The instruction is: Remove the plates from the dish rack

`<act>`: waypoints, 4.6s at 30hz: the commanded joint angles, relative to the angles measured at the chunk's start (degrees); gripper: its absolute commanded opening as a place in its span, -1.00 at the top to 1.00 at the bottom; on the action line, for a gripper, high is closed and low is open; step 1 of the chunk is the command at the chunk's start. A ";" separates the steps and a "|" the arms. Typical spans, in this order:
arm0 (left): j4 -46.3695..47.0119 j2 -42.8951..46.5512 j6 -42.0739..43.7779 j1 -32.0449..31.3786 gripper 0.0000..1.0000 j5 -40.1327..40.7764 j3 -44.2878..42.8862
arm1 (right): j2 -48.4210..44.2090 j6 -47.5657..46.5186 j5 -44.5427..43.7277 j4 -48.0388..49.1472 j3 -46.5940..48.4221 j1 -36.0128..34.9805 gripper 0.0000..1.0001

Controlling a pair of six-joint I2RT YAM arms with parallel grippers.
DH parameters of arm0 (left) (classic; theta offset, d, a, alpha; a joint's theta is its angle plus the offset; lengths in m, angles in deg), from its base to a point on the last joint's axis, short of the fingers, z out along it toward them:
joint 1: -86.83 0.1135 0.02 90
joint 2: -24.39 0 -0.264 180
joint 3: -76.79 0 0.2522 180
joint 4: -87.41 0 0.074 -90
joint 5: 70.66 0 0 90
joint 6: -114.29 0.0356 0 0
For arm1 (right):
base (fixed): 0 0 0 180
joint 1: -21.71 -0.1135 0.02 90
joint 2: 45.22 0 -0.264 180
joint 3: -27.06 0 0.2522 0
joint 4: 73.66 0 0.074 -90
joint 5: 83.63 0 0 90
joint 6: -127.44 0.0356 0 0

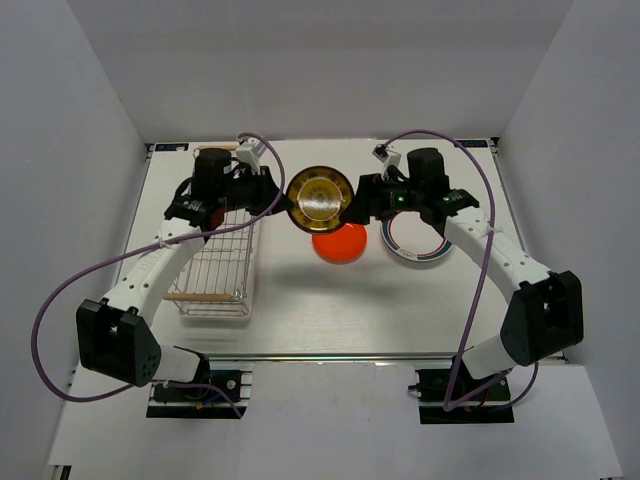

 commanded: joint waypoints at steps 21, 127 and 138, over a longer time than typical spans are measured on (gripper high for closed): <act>-4.23 -1.94 -1.27 -4.52 0.75 10.20 -1.91 | 2.13 4.09 -0.44 3.80 3.04 -1.44 1.00; -7.49 -21.72 7.07 12.70 0.22 64.97 -18.09 | -1.30 7.08 -37.44 -17.12 -2.50 6.74 -0.79; -8.97 -20.23 6.99 12.71 0.80 65.14 -18.44 | -6.92 8.31 -36.92 -15.36 -3.64 7.36 -0.79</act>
